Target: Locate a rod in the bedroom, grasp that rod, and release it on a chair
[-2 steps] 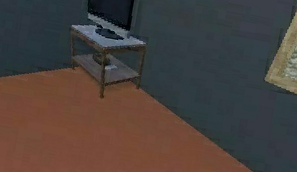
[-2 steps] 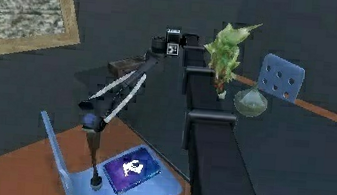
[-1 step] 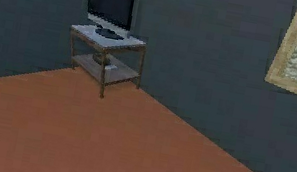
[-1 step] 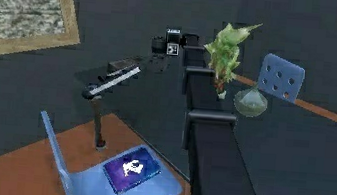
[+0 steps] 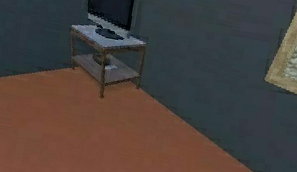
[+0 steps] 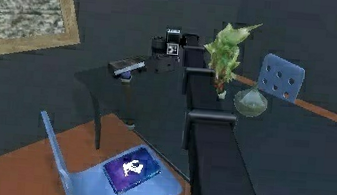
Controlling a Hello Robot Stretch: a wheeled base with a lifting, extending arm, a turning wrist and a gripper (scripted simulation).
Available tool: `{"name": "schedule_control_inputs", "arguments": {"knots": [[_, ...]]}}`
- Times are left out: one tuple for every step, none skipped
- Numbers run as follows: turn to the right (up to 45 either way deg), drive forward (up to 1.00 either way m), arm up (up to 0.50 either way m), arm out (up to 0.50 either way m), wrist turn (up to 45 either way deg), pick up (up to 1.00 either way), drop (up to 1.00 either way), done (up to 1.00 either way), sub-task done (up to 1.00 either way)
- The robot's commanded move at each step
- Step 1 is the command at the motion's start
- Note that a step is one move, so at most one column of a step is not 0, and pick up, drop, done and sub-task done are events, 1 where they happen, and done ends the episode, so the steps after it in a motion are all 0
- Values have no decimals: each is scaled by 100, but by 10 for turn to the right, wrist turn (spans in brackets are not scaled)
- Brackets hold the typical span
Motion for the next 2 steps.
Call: {"name": "schedule_control_inputs", "arguments": {"knots": [[0,0,0,0,60,0,0,0,0],[0,0,-30,0,0,0,0,0,0]]}}
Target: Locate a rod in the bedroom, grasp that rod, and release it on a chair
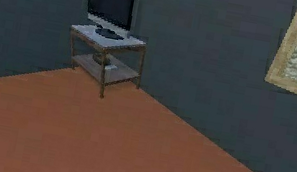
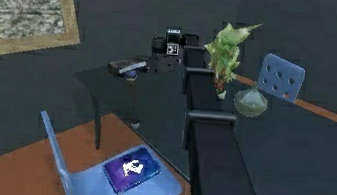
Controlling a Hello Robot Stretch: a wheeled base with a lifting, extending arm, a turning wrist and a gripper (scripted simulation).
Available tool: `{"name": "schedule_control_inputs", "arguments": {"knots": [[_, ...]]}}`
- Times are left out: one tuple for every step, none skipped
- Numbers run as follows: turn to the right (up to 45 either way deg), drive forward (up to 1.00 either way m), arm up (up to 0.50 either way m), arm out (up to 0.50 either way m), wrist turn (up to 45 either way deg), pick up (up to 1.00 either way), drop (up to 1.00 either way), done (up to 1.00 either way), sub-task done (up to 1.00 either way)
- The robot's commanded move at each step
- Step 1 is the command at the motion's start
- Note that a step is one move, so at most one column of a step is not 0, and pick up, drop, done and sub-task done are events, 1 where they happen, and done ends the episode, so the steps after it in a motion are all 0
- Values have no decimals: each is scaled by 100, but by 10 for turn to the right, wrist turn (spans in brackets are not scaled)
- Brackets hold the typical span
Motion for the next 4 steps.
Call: {"name": "schedule_control_inputs", "arguments": {"knots": [[0,0,-50,0,0,0,0,0,0],[0,0,0,0,0,0,100,0,0],[0,0,0,-10,0,0,0,0,0],[0,0,0,0,0,0,0,100,0]]}}
